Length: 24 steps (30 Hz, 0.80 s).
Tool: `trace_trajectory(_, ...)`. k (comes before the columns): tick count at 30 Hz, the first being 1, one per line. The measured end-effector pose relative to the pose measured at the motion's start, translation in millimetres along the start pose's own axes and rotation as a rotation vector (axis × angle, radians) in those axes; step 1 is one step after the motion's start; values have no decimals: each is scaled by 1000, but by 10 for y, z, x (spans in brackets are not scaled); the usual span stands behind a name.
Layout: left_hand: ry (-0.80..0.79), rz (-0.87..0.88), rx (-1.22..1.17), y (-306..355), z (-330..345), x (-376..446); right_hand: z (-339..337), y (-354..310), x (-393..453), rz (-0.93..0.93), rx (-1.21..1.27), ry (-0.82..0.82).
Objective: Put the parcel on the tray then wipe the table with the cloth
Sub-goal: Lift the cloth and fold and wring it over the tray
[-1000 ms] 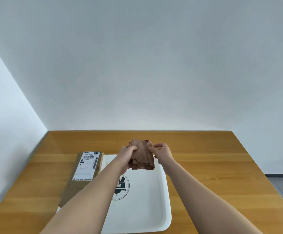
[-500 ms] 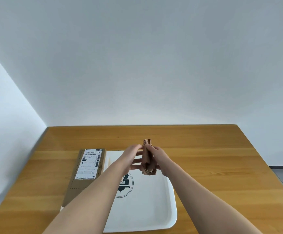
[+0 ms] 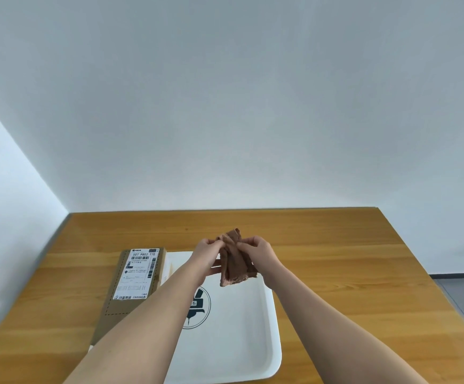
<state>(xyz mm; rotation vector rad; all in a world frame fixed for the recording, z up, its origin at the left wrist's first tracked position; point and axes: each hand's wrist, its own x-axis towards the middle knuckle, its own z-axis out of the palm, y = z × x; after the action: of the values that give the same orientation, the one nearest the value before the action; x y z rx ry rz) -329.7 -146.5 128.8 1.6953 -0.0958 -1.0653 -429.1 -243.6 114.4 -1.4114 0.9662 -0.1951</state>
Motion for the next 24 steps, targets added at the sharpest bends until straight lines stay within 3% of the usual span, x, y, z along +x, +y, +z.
trace_trajectory(9, 43, -117, -261, 47, -62, -28, -81, -5, 125, 230, 329, 164)
trace_trajectory(15, 93, 27, -17, 74, -71, 16, -99, -48, 154, 220, 372, 125)
trace_trajectory(20, 57, 205, 89, 251, -46, -59, -133, -78, 116, 186, 237, -59)
trace_trajectory(24, 99, 281, 169, 322, -91, -75, -138, -12, 171, 128, 285, 60)
